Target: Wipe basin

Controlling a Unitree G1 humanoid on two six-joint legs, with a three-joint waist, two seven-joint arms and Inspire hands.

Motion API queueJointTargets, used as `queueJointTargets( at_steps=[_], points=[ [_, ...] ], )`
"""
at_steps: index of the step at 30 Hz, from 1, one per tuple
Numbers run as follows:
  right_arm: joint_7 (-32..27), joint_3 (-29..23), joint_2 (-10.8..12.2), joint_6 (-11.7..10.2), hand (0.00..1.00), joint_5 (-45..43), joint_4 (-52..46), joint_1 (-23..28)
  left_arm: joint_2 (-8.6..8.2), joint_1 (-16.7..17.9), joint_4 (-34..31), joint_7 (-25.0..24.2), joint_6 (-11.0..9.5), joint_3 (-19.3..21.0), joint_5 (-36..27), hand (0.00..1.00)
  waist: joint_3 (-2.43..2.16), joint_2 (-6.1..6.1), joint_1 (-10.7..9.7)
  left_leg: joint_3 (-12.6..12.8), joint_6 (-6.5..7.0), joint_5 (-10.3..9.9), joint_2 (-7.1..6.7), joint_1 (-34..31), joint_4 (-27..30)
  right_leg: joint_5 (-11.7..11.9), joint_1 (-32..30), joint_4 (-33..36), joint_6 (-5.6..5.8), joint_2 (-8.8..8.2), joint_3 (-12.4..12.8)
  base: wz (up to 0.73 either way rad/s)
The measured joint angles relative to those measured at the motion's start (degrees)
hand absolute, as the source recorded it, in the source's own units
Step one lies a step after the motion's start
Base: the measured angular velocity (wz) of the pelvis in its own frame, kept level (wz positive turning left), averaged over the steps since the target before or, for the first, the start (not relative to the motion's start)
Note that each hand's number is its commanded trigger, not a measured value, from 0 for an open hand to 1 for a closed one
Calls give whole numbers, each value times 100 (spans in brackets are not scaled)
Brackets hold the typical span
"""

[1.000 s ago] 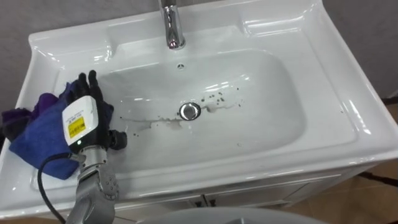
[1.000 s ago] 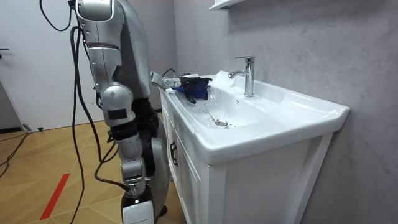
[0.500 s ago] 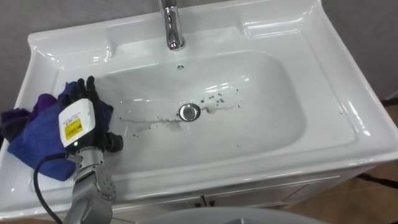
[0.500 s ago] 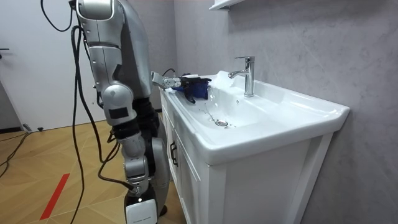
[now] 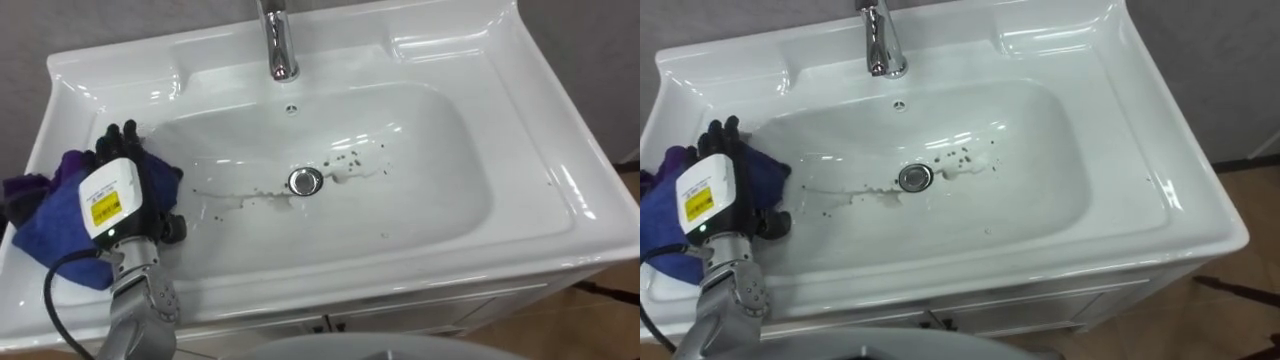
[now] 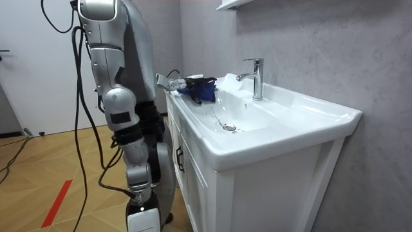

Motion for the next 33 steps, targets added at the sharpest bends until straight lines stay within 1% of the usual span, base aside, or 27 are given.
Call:
queueJointTargets(
  at_steps=[2, 5, 8, 14, 20, 30, 33],
  points=[
    [0, -44, -20, 0, 0, 4, -1, 1, 1, 11, -1, 15, 3, 184, -4, 0, 1, 70, 2, -4, 0, 0, -1, 5, -14, 1, -1, 3, 0, -1, 0, 0],
    [3, -44, -18, -7, 0, 13, -7, -1, -6, 99, -32, 63, -13, 204, 0, 0, -3, 97, -1, -6, -1, 1, 0, 21, -22, 0, 1, 3, 0, 0, -2, 0],
    [-2, -44, -29, -8, 0, 5, -6, -2, -26, 150, -32, 249, -40, 205, 1, 0, -1, 66, 1, -5, 0, 1, -2, 22, -19, 0, -7, -3, 0, -1, -3, 0],
    [5, -42, -19, -3, 0, -54, 1, 15, -32, 267, -5, 470, -116, 199, 6, 0, 10, 1, -6, 1, 0, 1, -3, 20, -19, 0, 2, -9, 1, -1, 13, 0],
    [65, -31, -10, 0, 0, -52, 0, 14, -71, 347, 75, 502, -194, 182, 4, 0, 8, -74, -3, 5, 0, 1, -3, 17, -11, -1, 7, -16, 1, -1, 28, 0],
    [115, -29, -3, 8, 0, -51, -44, 57, -85, 402, 137, 498, -212, 139, -8, 0, 6, -79, -13, -7, 0, 2, -3, 1, -11, -3, 0, -21, 1, 1, 13, 0],
    [114, -28, 2, 7, 0, -39, -60, 101, -86, 426, 183, 499, -264, 139, -36, 0, 5, -78, 6, 0, -1, 3, -4, 7, -14, -3, 0, -20, 1, 0, 18, 0]
  ],
)
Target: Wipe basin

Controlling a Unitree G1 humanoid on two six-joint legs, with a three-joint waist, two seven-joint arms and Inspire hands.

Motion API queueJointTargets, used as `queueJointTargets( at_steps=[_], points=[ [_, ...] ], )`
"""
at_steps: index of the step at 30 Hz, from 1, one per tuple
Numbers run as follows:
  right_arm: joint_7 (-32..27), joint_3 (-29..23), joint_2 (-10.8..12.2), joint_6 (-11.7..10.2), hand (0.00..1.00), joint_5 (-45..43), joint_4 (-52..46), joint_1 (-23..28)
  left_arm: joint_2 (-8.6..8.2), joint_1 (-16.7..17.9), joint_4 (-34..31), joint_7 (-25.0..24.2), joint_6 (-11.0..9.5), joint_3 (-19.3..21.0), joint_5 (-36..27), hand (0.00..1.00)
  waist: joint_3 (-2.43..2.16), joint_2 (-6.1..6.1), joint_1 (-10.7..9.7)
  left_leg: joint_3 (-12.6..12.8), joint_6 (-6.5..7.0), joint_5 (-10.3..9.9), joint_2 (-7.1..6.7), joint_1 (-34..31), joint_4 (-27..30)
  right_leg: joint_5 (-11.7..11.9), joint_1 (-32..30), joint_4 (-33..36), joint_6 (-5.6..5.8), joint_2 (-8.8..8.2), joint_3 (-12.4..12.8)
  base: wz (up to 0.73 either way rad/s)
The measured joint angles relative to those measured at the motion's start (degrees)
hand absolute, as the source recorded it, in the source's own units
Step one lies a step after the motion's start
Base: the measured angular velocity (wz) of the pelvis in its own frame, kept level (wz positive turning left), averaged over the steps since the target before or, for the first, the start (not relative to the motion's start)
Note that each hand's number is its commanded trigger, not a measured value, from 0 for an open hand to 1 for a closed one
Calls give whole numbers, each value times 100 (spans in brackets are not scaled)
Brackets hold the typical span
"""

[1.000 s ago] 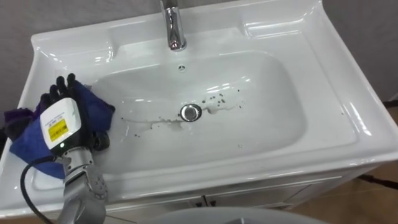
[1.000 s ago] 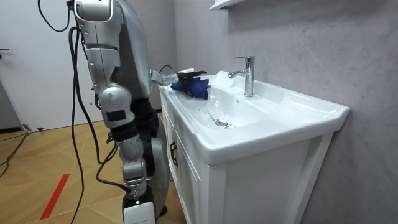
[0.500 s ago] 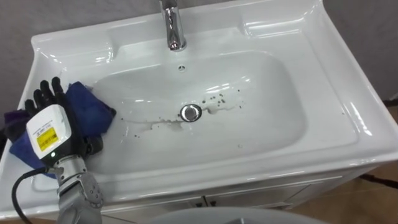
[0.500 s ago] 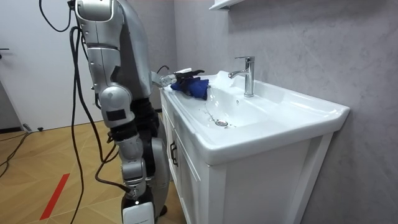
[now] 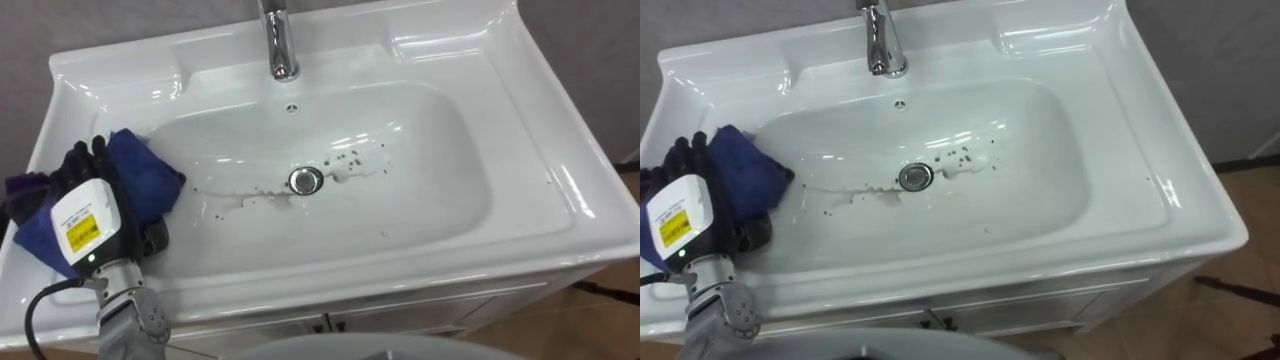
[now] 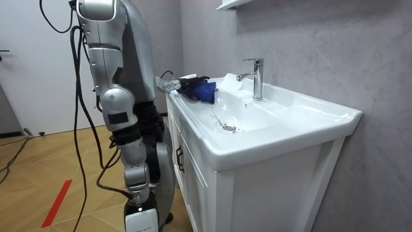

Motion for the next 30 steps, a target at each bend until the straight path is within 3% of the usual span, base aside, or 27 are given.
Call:
queueJointTargets(
  at_steps=[7, 11, 28, 30],
  points=[
    [-94, -73, -1, 47, 0, 12, -98, 16, 28, -4, 37, 119, -23, 8, -484, 0, -4, 7, -13, 7, -1, 2, 1, 11, 2, 0, -4, 8, 0, -2, 1, 0],
    [-108, -72, -4, 133, 0, 3, -57, 17, 35, -14, 149, 113, -37, 7, -735, 0, -29, 45, -4, 10, -5, 7, 3, 29, 4, 0, -8, 16, 0, 0, 10, 0],
    [130, -88, -18, 295, 0, -217, -153, 25, 35, -115, 274, -283, -36, 73, -752, 0, -39, 41, -5, 49, -8, 25, 6, 64, -7, -10, 3, 34, -8, 4, 79, -1],
    [133, -88, -17, 296, 0, -218, -192, 24, 35, -115, 272, -287, -36, 74, -751, 13, -41, 37, -3, 49, -8, 27, 6, 65, -6, -10, 3, 32, -8, 4, 79, 0]
  ],
)
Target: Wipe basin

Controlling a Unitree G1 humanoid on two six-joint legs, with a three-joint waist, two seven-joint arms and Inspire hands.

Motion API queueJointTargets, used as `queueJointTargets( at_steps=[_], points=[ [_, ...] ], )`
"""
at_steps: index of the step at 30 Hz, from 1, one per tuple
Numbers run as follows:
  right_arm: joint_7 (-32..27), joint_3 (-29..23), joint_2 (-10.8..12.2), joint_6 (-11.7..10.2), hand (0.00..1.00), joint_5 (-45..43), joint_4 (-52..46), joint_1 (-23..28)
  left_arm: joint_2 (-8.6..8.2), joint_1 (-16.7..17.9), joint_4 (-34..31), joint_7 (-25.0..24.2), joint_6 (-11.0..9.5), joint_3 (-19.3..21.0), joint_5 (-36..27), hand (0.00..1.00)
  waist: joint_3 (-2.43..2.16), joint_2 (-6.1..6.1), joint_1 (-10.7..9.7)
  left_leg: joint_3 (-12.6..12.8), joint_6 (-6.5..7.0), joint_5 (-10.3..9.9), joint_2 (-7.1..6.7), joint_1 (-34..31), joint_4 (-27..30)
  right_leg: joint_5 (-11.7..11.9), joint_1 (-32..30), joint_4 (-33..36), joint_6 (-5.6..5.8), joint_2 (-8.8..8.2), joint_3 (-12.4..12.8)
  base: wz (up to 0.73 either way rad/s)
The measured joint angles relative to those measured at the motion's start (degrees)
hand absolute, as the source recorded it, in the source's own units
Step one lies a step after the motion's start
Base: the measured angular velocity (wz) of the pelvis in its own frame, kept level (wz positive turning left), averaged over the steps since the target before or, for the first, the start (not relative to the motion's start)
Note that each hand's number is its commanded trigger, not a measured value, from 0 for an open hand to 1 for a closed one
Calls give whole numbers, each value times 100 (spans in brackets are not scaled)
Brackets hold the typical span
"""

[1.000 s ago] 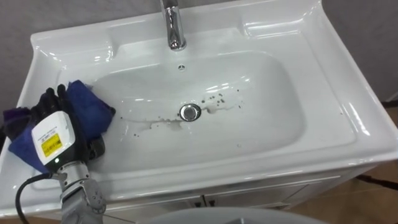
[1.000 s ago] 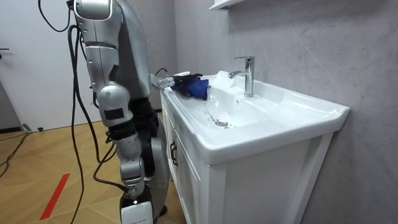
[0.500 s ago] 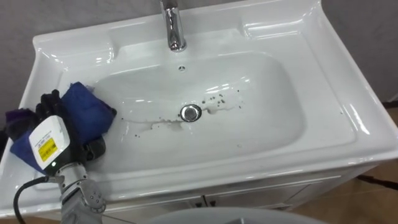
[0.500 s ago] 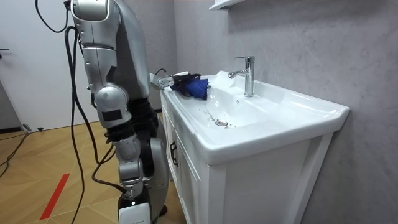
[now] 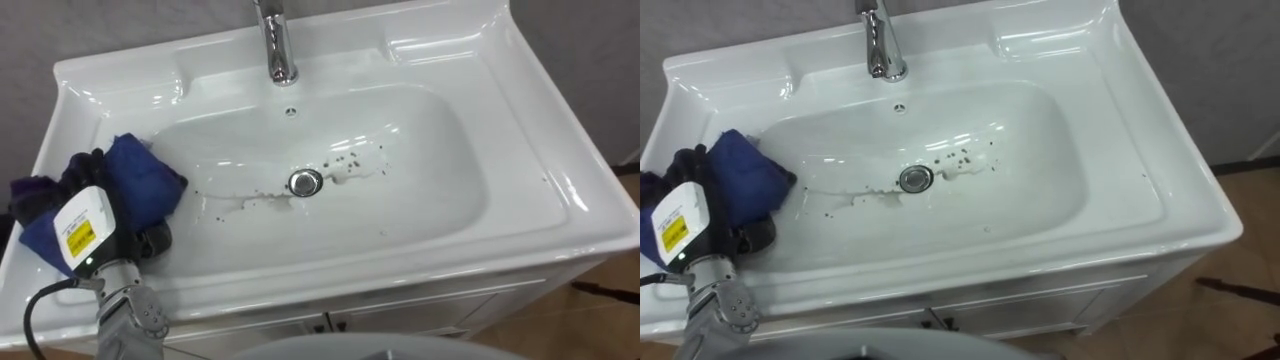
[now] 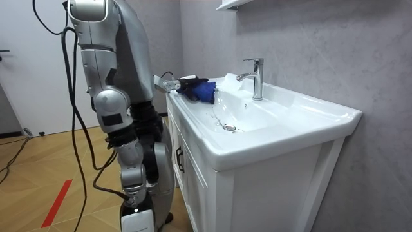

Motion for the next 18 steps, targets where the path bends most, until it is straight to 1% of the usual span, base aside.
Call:
queueJointTargets(
  at_steps=[1, 2, 3, 4, 7, 10, 13, 15, 17, 18],
  points=[
    [1, 0, 0, 0, 0, 0, -24, 0, 0, 0, 0, -4, 0, 7, 0, 55, -2, -4, 0, 0, 0, 2, 0, 0, 1, 0, 0, -3, 0, 0, 0, 0],
    [2, -4, 0, 0, 0, 2, -46, 2, 0, 0, -1, -13, 0, 14, 0, 69, -5, -8, -5, 0, 1, 6, -1, 2, 1, 0, 4, -5, 0, 0, 1, 0],
    [2, -13, 1, -1, 0, 2, -51, 2, 0, 0, -1, -19, 0, 18, 0, 76, -6, -10, -6, 0, 1, 7, -1, 4, 2, 0, 6, -6, 0, 0, 1, 0],
    [2, -44, 1, 0, 0, 3, -58, 4, 0, -1, -1, -32, 0, 26, 0, 100, -8, -14, -7, 0, 0, 9, -1, 5, 1, 0, 8, -6, 0, 0, 2, 0],
    [0, -55, 2, 0, 0, 5, -51, 20, 0, -1, 4, -29, 0, 37, -1, 100, -12, -19, -9, 1, 0, 13, 0, 9, 0, 0, 12, -7, -1, 0, 7, 0],
    [-2, -104, 4, 8, 0, 8, -49, 53, -1, -2, 14, 102, -1, 37, 2, 100, -14, -23, -9, 3, 0, 13, -1, 11, 0, 0, 13, -6, -1, 1, 14, 0],
    [-11, -105, 6, 106, 0, 8, -42, 52, 0, -26, 18, 297, -1, 59, 11, 100, -14, -23, -8, 11, 0, 13, -1, 18, 0, 0, 14, -3, -1, 0, 24, 0],
    [-14, -104, 6, 123, 0, 5, -39, 57, 13, -117, 42, 349, -1, 141, 13, 100, -14, -22, -5, 14, 0, 13, -1, 23, 0, 0, 15, 1, -1, 0, 36, 0],
    [-19, -106, 6, 125, 0, 2, -38, 58, 91, -262, 172, 386, -1, 188, 13, 100, -14, -18, -11, 23, 0, 13, -1, 40, 1, 0, 29, 4, -1, 0, 47, 0],
    [-19, -106, 5, 126, 0, 0, -41, 58, 103, -299, 210, 395, -1, 201, 14, 100, -14, -18, -13, 24, 0, 13, -1, 42, 1, 0, 31, 4, -1, 0, 47, 0]
  ],
)
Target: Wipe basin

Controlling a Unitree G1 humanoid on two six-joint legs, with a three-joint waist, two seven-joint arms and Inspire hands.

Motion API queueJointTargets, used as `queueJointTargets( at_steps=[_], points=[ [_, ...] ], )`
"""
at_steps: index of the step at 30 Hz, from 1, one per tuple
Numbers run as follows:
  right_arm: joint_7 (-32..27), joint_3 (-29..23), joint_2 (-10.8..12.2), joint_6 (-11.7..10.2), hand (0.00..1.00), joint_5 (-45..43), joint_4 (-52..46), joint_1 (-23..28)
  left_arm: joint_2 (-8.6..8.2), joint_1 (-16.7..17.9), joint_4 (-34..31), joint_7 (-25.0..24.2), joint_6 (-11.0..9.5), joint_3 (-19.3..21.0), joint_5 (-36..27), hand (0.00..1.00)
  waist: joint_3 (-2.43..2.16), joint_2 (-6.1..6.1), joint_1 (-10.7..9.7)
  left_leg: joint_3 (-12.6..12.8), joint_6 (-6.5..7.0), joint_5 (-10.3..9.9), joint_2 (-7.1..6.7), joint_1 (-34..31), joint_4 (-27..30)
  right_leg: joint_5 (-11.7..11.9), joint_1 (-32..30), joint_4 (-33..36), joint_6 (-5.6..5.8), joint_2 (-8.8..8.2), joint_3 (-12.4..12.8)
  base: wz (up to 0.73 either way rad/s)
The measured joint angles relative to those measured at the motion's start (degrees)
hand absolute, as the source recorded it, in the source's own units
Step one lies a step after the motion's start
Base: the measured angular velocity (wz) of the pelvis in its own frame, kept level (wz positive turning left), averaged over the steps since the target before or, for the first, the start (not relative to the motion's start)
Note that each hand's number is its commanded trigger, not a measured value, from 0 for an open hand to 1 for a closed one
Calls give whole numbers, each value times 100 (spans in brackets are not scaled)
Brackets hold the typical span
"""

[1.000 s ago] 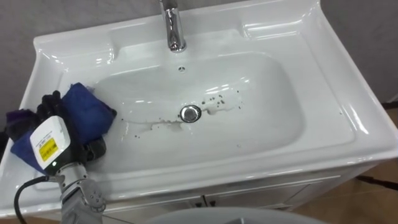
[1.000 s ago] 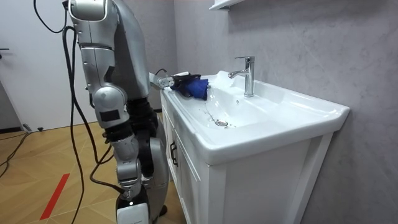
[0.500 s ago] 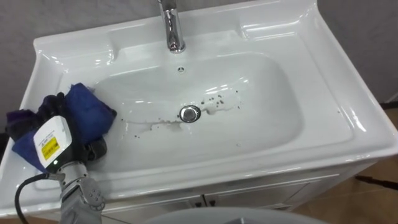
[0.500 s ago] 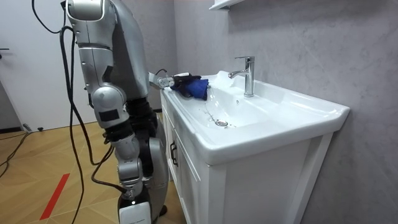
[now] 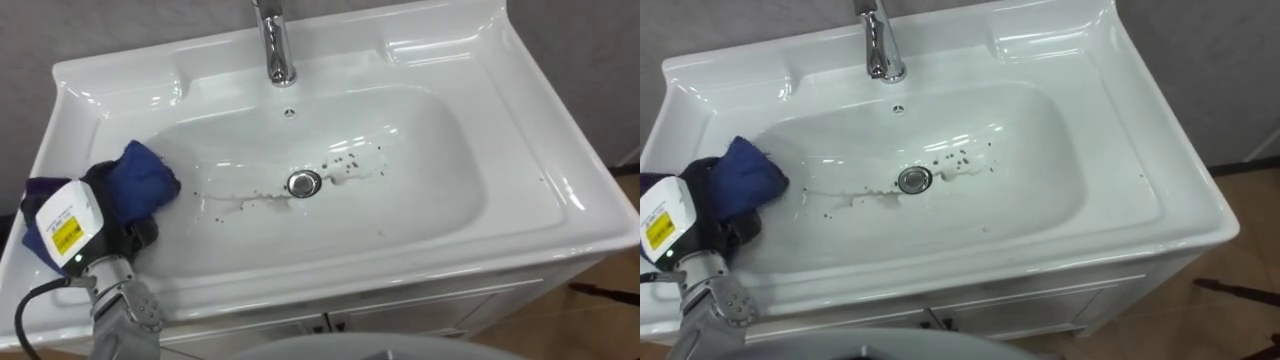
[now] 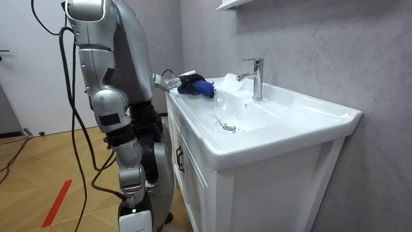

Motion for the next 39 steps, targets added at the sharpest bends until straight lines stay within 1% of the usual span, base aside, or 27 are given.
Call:
queueJointTargets(
  at_steps=[1, 4, 12, 17, 25, 28, 31, 33, 35, 36, 37, 39],
  points=[
    [1, -6, 0, 1, 0, -2, 0, 0, 11, -77, 69, 17, 0, 27, 0, 100, 0, 0, -2, 5, 0, 0, 0, 0, -2, 0, -1, 0, 0, 0, 0, 0],
    [4, -52, -4, 2, 0, -2, -4, 0, 28, -134, 142, 65, 0, 43, 0, 100, -1, 8, -5, 13, 0, 0, 0, 2, -3, 0, 0, 0, 0, 0, 5, 0],
    [-4, -63, -8, -6, 0, -2, -14, -49, 10, -139, 167, 78, 0, 40, -6, 100, -3, 35, -8, 18, 0, 0, 1, 6, -9, -1, -12, 63, 0, 0, 9, 0],
    [-5, -67, -10, -7, 0, -2, -14, -58, 4, -199, 256, 86, 0, 38, -5, 100, -6, 52, -11, 16, 0, 0, 1, 7, -12, -2, -12, 68, 0, 0, 9, 0],
    [-44, -99, -13, -6, 0, -124, -33, -61, 2, -209, 245, 90, 4, 31, -5, 100, -7, 50, -12, 15, 0, 0, 4, -6, -24, -9, -32, 75, -1, 0, 4, 0],
    [-46, -89, -11, -4, 0, -120, -33, -67, -30, -215, 177, 80, 51, 23, -4, 100, -11, 41, -12, -21, 0, -1, -1, -16, -41, -10, -26, 66, 1, -1, -30, 7],
    [-77, -44, 16, -5, 0, -91, -39, -66, -110, -241, -52, 49, 218, 19, -7, 100, -15, 10, -19, -59, -1, 0, -6, -43, -29, -10, -33, 61, 0, -9, -80, 6],
    [-117, -35, 24, -7, 0, -72, -43, -83, -150, -250, -124, 45, 273, 20, -11, 100, -13, 1, -13, -64, 0, 0, -13, -56, -22, -10, -36, 48, 1, -15, -86, 2],
    [-114, 16, 42, -27, 0, 28, -42, -108, -168, -252, -279, -47, 332, 27, -12, 100, -13, -38, -9, -103, 0, 0, -23, -96, -1, -10, -30, -6, 1, -22, -128, 8],
    [-112, 18, 54, -32, 0, 54, -42, -109, -168, -252, -334, -86, 346, 32, -11, 100, -10, -58, -11, -125, 0, 0, -25, -93, 0, -10, -27, -22, 1, -21, -144, 13],
    [-107, 19, 79, -48, 0, 95, -36, -110, -168, -248, -469, -159, 371, 59, -14, 100, 8, -90, -1, -156, 1, 2, -26, -97, 2, -8, -23, -23, 0, -20, -157, 13],
    [-113, 51, 106, -78, 0, 187, -5, -110, -168, -245, -607, -251, 418, 80, -27, 100, 24, -121, 0, -209, 1, 1, -31, -103, 7, -8, -7, -27, 0, -21, -172, 9]
  ],
)
